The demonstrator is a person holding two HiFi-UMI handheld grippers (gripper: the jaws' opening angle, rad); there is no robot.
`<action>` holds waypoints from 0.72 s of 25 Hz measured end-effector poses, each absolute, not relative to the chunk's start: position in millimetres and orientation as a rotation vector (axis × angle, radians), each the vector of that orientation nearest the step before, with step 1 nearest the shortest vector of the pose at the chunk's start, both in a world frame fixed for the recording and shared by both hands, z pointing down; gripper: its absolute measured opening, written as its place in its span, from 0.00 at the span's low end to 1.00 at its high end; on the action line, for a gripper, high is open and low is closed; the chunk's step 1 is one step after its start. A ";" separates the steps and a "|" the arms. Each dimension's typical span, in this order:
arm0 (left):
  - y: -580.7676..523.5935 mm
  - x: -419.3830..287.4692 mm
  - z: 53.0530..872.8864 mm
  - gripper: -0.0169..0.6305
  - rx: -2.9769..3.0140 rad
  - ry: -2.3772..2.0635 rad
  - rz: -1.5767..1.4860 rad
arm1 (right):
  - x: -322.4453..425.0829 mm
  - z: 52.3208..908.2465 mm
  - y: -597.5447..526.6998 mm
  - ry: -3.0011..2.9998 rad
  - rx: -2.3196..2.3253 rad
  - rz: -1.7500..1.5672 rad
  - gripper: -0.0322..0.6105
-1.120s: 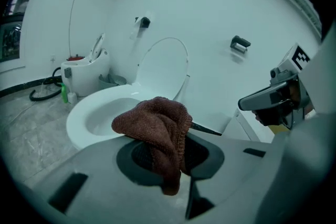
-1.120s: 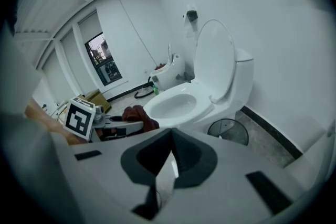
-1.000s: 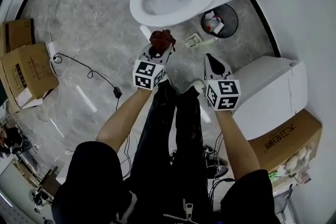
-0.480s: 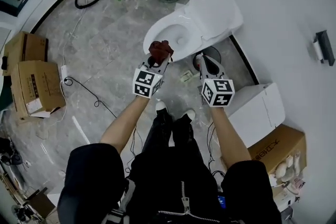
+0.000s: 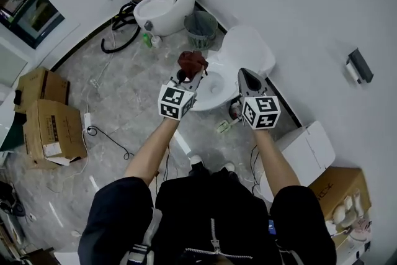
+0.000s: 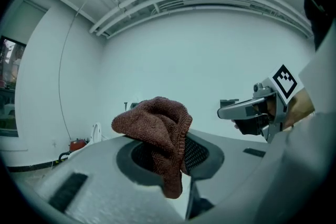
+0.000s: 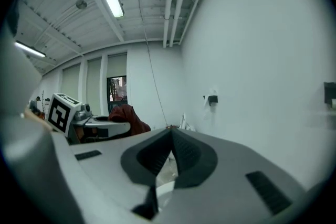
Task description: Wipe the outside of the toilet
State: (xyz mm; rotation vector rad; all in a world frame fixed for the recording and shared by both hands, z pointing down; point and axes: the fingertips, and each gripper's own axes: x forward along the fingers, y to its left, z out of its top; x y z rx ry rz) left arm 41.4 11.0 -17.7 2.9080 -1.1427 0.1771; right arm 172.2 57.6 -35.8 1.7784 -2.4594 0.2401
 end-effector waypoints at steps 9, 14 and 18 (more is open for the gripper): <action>37.7 29.1 -67.9 0.16 2.942 -1.191 0.118 | 156.9 -76.9 80.1 -2.504 1.799 0.157 0.05; 47.8 21.3 -57.0 0.16 2.943 -1.162 0.138 | 148.2 -72.0 92.0 -2.498 1.799 0.164 0.05; 57.4 14.2 -50.2 0.16 2.929 -1.159 0.135 | 145.9 -62.3 100.3 -2.484 1.807 0.181 0.05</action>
